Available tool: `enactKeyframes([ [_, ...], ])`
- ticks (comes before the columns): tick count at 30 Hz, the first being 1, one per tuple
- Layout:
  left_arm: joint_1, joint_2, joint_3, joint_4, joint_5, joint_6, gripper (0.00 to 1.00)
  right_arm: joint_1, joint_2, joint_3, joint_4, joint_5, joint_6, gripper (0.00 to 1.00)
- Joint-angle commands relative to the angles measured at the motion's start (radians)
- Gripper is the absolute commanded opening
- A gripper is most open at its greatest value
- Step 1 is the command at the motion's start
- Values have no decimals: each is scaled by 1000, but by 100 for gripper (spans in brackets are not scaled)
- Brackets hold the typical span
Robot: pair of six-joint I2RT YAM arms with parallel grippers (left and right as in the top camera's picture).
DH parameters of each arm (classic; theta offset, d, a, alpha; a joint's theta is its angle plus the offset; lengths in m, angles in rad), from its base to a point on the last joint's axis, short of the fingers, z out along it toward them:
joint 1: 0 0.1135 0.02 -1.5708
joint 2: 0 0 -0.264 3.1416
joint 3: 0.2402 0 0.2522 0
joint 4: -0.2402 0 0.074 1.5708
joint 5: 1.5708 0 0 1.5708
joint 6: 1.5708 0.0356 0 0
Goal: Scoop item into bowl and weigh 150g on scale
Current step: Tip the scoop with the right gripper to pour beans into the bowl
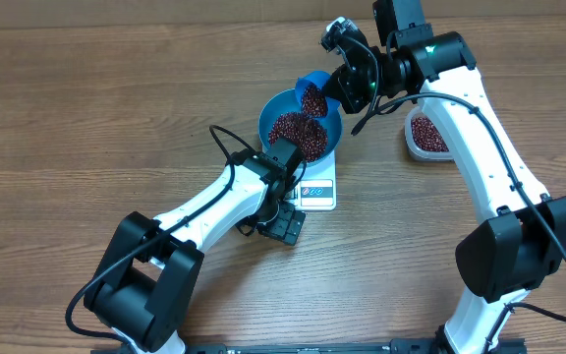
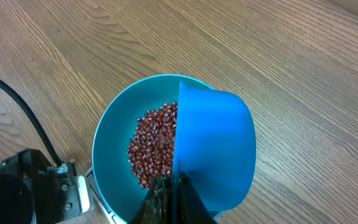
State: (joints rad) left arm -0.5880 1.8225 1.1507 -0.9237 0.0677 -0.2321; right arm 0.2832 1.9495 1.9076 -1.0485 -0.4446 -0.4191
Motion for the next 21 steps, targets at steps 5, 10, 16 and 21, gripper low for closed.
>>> enactKeyframes([
  [5,0,6,10,-3,0,19,99,5,-50,39,7,-4,6,4],
  [10,0,6,10,-3,0,20,100,5,-50,39,14,0,6,4],
  [16,0,6,11,-3,0,20,100,5,-50,39,30,0,6,4],
  [21,0,6,10,-3,0,20,100,12,-50,39,18,0,23,4],
])
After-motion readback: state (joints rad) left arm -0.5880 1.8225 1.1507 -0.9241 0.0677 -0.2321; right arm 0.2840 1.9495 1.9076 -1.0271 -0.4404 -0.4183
